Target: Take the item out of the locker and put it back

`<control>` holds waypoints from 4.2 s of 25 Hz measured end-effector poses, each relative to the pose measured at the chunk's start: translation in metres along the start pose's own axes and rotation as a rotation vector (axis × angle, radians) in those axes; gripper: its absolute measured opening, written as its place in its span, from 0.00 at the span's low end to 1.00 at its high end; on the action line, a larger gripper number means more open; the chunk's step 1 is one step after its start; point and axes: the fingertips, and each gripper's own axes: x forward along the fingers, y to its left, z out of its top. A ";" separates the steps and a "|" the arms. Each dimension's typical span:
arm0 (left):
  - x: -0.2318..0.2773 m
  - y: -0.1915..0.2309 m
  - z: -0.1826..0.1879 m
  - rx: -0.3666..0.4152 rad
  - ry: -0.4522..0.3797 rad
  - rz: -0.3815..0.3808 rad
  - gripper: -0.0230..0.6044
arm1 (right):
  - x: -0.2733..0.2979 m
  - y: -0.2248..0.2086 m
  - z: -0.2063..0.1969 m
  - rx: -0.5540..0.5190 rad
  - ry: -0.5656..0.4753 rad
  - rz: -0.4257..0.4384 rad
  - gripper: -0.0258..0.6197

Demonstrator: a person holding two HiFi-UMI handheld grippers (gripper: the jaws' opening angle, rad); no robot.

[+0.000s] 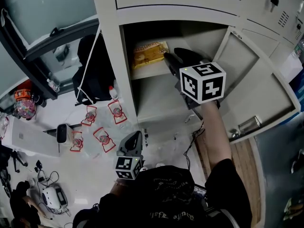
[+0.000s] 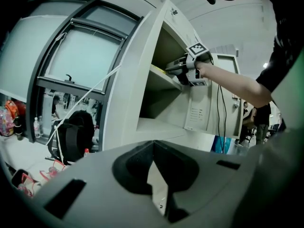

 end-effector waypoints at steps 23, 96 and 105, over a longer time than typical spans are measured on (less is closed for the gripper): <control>0.007 0.014 -0.019 -0.039 0.038 0.029 0.05 | 0.031 0.014 -0.007 -0.009 0.226 0.197 0.33; 0.003 0.001 0.001 0.010 0.002 -0.018 0.05 | -0.103 0.015 0.014 0.054 -0.250 0.015 0.06; 0.007 -0.014 0.008 -0.001 -0.022 -0.055 0.05 | -0.131 0.017 0.002 0.057 -0.295 -0.032 0.06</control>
